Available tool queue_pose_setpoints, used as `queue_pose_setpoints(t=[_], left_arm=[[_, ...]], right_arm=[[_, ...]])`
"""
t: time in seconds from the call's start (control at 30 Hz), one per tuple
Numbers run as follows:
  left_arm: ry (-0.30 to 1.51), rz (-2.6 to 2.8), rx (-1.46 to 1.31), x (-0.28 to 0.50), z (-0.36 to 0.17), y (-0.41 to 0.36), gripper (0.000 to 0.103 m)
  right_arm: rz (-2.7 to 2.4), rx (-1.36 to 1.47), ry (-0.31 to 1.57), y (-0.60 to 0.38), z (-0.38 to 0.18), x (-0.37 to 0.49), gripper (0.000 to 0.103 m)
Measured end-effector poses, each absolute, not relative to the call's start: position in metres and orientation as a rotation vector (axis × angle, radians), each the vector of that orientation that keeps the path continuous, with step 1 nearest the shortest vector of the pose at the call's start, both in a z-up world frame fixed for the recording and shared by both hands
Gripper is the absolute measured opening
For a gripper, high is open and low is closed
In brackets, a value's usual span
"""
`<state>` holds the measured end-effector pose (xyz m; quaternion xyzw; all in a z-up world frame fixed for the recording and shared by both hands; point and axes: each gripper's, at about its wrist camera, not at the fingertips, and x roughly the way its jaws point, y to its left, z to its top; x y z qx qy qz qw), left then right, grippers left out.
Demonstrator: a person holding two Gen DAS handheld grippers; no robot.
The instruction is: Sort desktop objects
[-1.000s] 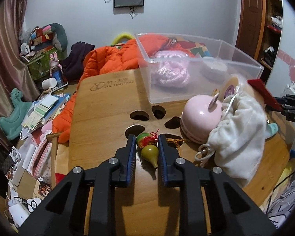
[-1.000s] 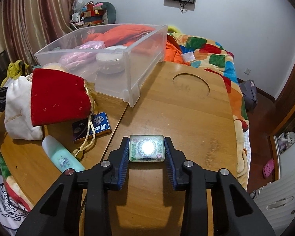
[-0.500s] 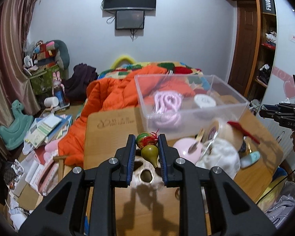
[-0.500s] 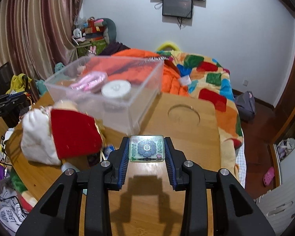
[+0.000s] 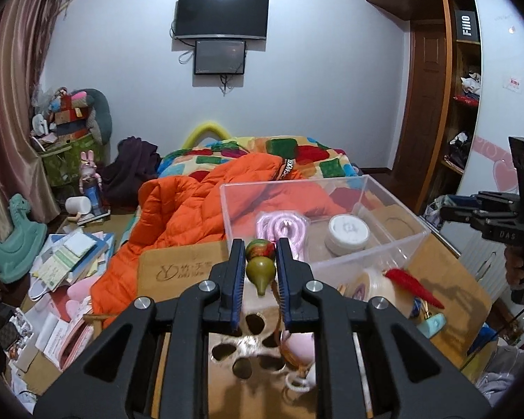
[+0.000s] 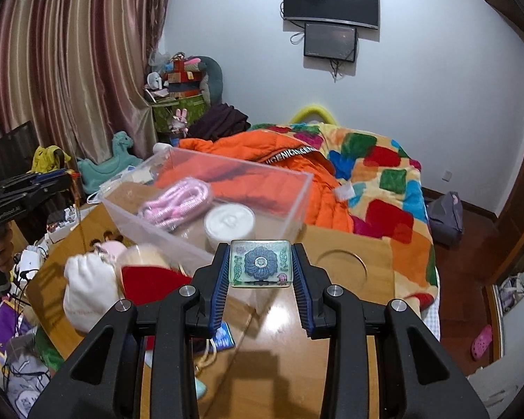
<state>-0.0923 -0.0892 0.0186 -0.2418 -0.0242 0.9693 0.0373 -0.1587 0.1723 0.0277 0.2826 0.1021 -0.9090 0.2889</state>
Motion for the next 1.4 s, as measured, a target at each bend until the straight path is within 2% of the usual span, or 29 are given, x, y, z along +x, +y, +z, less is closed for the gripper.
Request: queue_pose_setpoints(t=[0.07,0.37,0.73,0.83,1.0,1.07,1.4], left_arm=[[-0.089,2.968,-0.752,-0.102,0.018,-0.090,0.013],[-0.082,2.921,-0.885,-0.141,-0.004,-0.092,0.013],[-0.097,2.889,-0.924,-0.126,-0.013,-0.102,0.013],[-0.087,2.876,-0.941,-0.118,-0.017,-0.106,0.020],[-0.044,2.828,-1.006,-0.100,-0.029,-0.108,0.024],[-0.010,2.813,-1.035,-0.096,-0.035,-0.106,0.031],[0.012,2.728,-1.135,-0.087,-0.064,-0.098,0.036]], right_arm=[[-2.413,0.753,0.280,0.166,0.027,-0.162,0.031],[-2.362,0.804,0.303,0.137,0.011,-0.190,0.031],[-2.309,0.854,0.340,0.117,0.001,-0.208,0.031],[-2.308,0.877,0.359,0.113,-0.002,-0.211,0.031],[-2.297,0.918,0.364,0.110,-0.007,-0.216,0.031],[-2.292,0.936,0.363,0.109,-0.009,-0.218,0.031],[-2.294,0.960,0.345,0.109,-0.007,-0.216,0.031]])
